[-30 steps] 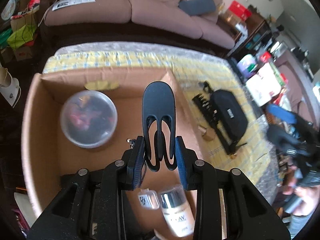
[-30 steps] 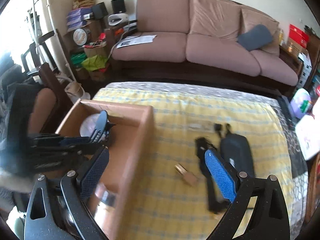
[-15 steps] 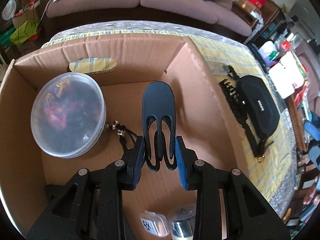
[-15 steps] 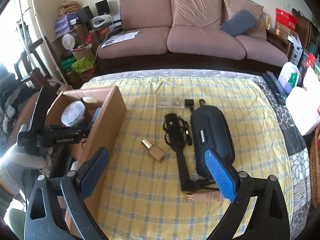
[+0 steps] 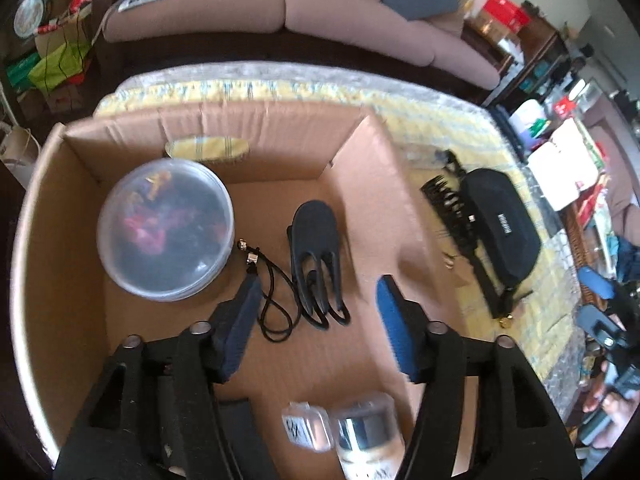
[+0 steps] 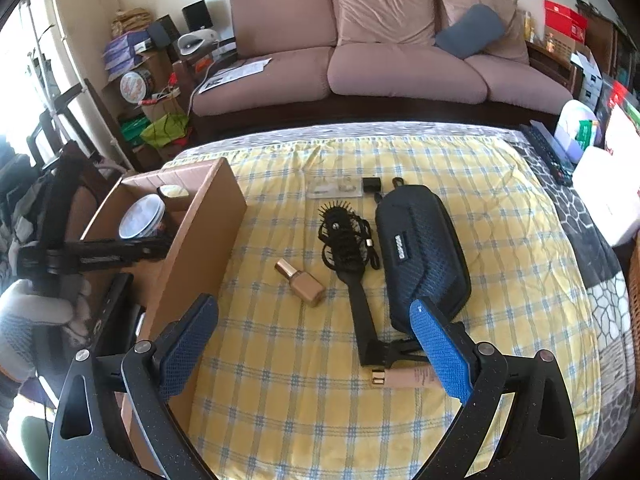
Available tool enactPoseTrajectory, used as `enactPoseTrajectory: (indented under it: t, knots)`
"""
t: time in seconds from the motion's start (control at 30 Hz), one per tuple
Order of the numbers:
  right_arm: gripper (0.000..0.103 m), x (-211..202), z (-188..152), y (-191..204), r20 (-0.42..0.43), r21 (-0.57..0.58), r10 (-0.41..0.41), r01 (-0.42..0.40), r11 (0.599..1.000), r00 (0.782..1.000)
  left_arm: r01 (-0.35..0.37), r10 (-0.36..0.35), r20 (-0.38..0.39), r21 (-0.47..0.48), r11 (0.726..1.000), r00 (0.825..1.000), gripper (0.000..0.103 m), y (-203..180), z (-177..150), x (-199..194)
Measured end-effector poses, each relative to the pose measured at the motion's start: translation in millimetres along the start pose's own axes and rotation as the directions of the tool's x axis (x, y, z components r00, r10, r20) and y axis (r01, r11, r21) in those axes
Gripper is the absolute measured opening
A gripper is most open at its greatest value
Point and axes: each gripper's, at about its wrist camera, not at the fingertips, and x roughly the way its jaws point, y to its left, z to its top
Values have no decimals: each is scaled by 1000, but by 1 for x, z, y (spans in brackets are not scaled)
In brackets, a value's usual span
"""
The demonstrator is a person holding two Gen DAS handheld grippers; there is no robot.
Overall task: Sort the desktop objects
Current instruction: 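Release the clear container with the right tool while the left tool releases the glove into the box, then move the right tool to the beige tube and close on it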
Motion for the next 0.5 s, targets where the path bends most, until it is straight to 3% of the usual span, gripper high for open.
enactPoseTrajectory:
  t: [0.17, 0.37, 0.5]
  knots:
    - [101, -16, -7, -13, 8, 34, -20, 19, 999, 1000, 31, -35, 59, 57, 998, 998, 103, -20, -6, -43]
    - [103, -43, -27, -39, 18, 73, -85, 84, 994, 996, 107, -115, 69, 117, 987, 991, 103, -69, -22, -76]
    - [103, -45, -55, -62, 11, 146, -108, 105, 984, 994, 132, -141, 49, 144, 981, 989, 103, -107, -28, -75]
